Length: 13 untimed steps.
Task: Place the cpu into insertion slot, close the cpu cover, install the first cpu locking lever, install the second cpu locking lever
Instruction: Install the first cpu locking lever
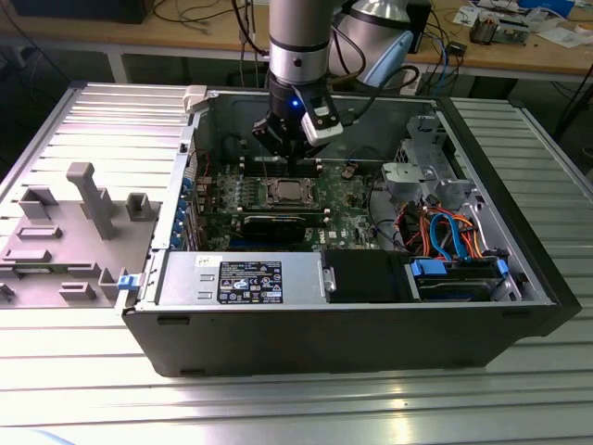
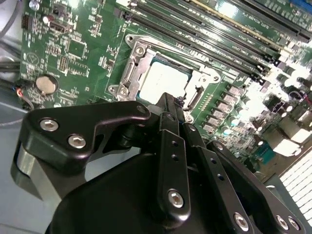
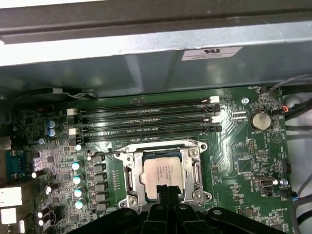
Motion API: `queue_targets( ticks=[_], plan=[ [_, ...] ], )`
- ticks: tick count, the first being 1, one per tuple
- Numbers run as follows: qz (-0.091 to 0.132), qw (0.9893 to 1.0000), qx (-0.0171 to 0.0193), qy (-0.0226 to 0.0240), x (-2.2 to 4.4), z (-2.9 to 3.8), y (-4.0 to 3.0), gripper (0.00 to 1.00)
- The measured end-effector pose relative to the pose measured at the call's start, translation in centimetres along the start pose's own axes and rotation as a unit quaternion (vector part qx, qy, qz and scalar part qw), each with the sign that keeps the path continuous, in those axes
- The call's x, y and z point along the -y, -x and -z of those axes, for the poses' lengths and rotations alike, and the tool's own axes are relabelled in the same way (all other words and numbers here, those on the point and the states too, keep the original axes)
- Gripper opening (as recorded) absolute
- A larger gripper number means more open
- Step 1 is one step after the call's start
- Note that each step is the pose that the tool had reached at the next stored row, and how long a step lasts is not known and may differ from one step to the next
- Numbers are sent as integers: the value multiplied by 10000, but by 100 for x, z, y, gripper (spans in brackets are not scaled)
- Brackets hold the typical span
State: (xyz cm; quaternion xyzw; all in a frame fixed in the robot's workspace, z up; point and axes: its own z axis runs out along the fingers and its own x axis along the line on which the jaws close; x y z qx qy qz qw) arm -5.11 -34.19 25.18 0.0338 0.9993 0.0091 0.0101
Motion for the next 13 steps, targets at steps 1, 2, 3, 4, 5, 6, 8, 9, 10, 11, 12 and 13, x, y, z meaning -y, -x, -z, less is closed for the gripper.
queue_targets(
  ticks=[1,2,3,4,5,6,8,9,10,11,12,13],
  plan=[
    [75,10000,-2,2,0,-1,-1,11],
    [126,9999,-2,2,0,-1,-2,11],
    [130,9999,-3,3,0,-1,-2,11],
    [130,9999,-3,2,0,-1,-2,11],
    [130,9999,-3,3,0,-1,-2,11],
    [130,9999,-3,2,0,-1,-3,11],
    [130,9999,-2,3,0,-1,-2,11],
    [130,9999,-3,2,0,-1,-3,11],
    [130,9999,-3,3,0,-1,-2,11],
    [130,9999,-3,3,0,-1,-3,11],
    [131,9999,-3,2,0,-1,-3,11],
    [130,9999,-3,3,0,-1,-3,11]
  ],
)
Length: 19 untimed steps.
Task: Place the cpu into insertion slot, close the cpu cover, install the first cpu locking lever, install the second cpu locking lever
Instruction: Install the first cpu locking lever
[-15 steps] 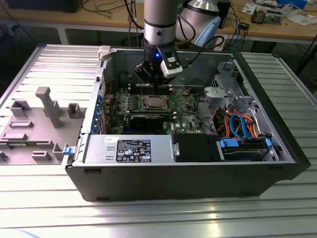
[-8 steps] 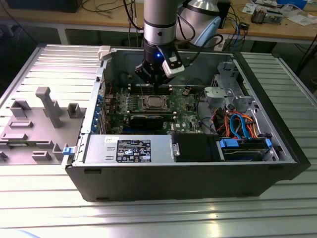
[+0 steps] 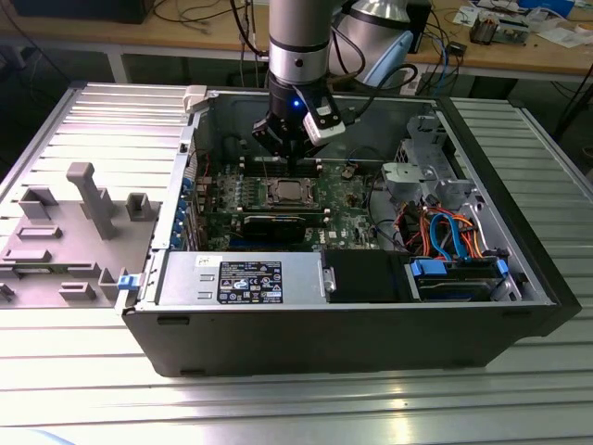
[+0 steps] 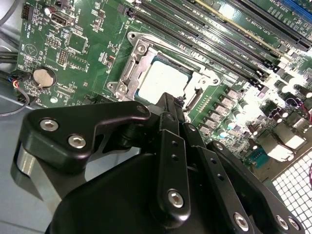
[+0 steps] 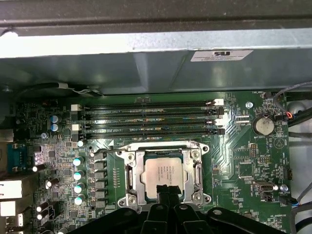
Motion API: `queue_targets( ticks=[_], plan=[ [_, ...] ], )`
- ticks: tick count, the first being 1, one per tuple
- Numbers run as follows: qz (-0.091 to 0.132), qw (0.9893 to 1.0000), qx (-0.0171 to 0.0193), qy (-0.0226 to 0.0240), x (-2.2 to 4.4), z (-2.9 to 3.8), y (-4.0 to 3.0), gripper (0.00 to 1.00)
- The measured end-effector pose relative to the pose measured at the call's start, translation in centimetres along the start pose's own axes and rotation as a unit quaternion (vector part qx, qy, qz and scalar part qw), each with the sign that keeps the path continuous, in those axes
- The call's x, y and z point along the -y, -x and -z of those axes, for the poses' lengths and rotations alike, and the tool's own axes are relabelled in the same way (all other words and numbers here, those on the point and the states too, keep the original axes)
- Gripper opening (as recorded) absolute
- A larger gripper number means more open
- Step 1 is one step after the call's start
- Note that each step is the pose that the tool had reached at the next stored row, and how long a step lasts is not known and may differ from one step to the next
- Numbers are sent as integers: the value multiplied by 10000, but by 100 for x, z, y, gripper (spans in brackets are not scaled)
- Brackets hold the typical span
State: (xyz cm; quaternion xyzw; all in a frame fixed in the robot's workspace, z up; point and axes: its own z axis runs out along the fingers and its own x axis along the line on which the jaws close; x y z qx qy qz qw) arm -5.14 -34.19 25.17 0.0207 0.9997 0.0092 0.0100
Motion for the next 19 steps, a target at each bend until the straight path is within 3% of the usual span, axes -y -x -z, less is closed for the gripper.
queue_targets(
  ticks=[4,9,19],
  plan=[
    [-1,10000,1,1,0,-1,-8,11],
    [0,10000,0,0,3,2,-70,11],
    [9,10000,0,0,3,1,-70,11]
  ],
)
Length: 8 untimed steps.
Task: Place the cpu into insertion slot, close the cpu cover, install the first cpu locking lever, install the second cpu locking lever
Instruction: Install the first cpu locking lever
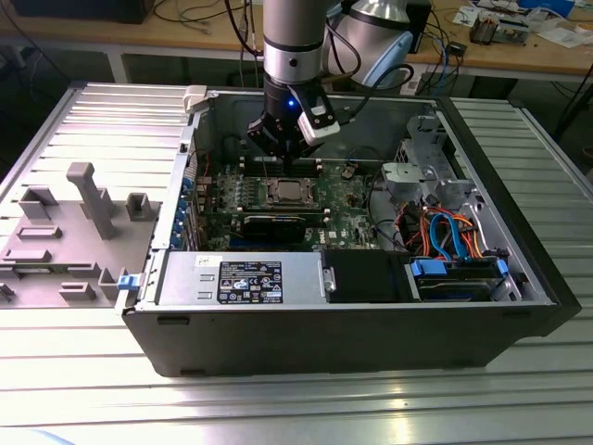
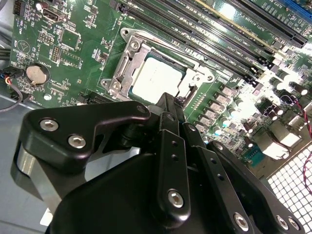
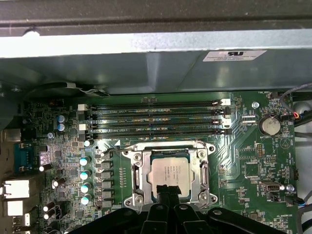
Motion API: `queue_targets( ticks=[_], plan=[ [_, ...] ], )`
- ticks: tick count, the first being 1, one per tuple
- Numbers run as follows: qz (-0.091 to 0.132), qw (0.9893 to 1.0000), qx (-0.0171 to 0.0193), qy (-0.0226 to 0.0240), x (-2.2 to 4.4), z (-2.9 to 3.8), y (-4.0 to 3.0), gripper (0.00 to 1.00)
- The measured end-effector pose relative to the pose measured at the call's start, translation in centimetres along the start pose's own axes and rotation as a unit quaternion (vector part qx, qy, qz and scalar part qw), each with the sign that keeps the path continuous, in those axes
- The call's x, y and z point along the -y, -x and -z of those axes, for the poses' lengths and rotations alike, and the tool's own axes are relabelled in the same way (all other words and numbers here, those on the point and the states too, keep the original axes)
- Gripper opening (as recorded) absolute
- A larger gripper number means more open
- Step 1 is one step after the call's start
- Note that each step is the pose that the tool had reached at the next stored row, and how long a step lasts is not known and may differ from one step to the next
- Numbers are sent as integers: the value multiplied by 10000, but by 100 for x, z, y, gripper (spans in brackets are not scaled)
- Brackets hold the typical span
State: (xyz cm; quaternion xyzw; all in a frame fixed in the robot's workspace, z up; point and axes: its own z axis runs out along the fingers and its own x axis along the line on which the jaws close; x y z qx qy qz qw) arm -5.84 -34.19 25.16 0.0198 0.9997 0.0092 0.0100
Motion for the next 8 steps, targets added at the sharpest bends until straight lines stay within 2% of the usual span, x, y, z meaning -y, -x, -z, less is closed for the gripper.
queue_targets(
  ticks=[8],
  plan=[
    [1,10000,0,0,0,0,0,11]
  ],
)
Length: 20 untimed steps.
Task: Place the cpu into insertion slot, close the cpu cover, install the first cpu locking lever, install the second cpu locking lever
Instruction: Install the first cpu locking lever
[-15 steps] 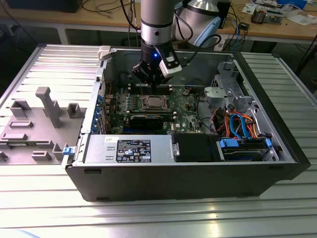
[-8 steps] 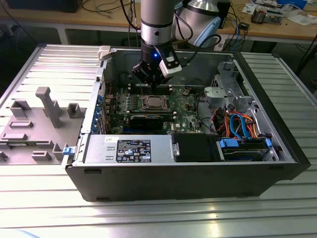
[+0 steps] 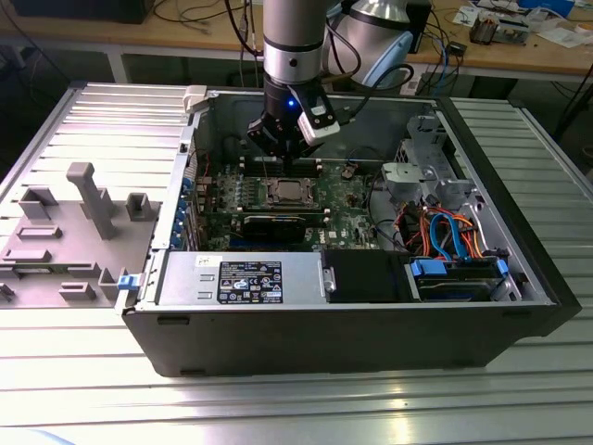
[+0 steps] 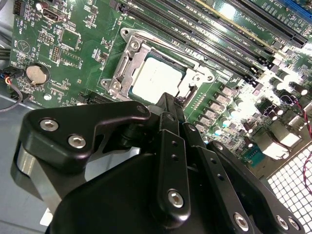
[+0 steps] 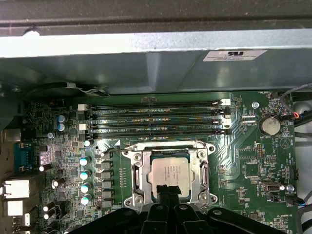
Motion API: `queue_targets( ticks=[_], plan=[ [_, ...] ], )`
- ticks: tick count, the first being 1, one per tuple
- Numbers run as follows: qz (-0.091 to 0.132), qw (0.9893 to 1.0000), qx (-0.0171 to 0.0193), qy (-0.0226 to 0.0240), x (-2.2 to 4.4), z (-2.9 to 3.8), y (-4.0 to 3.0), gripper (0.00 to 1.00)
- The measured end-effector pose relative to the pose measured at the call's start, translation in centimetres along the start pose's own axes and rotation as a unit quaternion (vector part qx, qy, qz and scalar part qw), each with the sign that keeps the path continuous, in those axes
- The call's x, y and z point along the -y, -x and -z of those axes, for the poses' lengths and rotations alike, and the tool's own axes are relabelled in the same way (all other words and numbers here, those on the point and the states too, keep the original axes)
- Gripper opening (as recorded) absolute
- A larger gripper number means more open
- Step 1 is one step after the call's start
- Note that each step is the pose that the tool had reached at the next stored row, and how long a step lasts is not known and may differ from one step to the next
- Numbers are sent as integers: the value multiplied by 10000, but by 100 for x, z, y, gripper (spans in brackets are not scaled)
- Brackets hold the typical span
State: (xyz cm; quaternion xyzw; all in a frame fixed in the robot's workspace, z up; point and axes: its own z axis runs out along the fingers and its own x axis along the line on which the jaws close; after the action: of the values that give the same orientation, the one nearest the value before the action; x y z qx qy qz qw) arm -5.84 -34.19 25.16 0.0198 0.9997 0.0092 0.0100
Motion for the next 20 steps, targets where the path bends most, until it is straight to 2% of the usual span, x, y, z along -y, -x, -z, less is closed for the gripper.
queue_targets(
  ticks=[4,11,17,20],
  plan=[
    [0,10000,0,0,1,0,-13,11],
    [18,10000,0,1,6,3,-146,11],
    [95,10000,-2,13,9,5,-222,11],
    [97,10000,-2,14,11,6,-295,11]
  ],
)
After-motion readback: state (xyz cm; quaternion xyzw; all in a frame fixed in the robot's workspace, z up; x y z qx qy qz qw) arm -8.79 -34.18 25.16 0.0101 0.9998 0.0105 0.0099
